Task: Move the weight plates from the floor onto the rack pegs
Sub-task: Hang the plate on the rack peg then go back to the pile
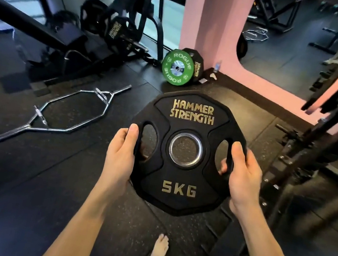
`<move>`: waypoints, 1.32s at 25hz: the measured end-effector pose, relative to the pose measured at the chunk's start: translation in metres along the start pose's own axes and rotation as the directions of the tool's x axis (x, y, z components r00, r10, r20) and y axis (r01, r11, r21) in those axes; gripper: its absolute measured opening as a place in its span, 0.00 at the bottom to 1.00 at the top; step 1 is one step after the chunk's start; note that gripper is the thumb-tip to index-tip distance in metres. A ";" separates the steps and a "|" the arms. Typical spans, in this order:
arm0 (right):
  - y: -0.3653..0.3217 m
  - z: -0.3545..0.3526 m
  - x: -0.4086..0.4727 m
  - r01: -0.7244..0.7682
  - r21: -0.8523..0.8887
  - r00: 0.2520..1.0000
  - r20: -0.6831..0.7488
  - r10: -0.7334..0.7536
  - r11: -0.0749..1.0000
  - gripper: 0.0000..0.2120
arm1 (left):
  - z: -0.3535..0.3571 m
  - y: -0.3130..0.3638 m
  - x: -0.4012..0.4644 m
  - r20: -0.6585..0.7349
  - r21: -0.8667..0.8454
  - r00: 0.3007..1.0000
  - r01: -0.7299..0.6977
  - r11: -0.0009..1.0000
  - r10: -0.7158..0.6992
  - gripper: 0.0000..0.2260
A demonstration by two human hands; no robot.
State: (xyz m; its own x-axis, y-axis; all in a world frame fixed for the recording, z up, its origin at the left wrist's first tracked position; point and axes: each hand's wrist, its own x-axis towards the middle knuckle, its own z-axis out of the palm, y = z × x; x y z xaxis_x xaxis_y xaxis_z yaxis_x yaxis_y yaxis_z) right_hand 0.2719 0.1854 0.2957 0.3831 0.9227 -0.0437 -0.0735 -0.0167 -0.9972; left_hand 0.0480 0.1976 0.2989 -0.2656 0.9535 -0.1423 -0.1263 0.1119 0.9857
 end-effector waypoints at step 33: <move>0.003 0.423 0.744 0.007 0.076 0.923 -0.383 0.023 0.997 0.14 | 0.178 0.124 0.902 0.321 0.123 0.941 -0.154 0.980 0.107 0.15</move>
State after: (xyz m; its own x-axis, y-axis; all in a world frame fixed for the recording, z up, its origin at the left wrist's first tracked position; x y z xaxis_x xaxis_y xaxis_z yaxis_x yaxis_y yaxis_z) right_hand 0.1673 1.0348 0.2864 0.7051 0.7038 -0.0867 -0.1407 0.0190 -0.9899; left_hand -0.0367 1.1217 0.3094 0.0437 0.9990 0.0010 0.0346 -0.0025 0.9994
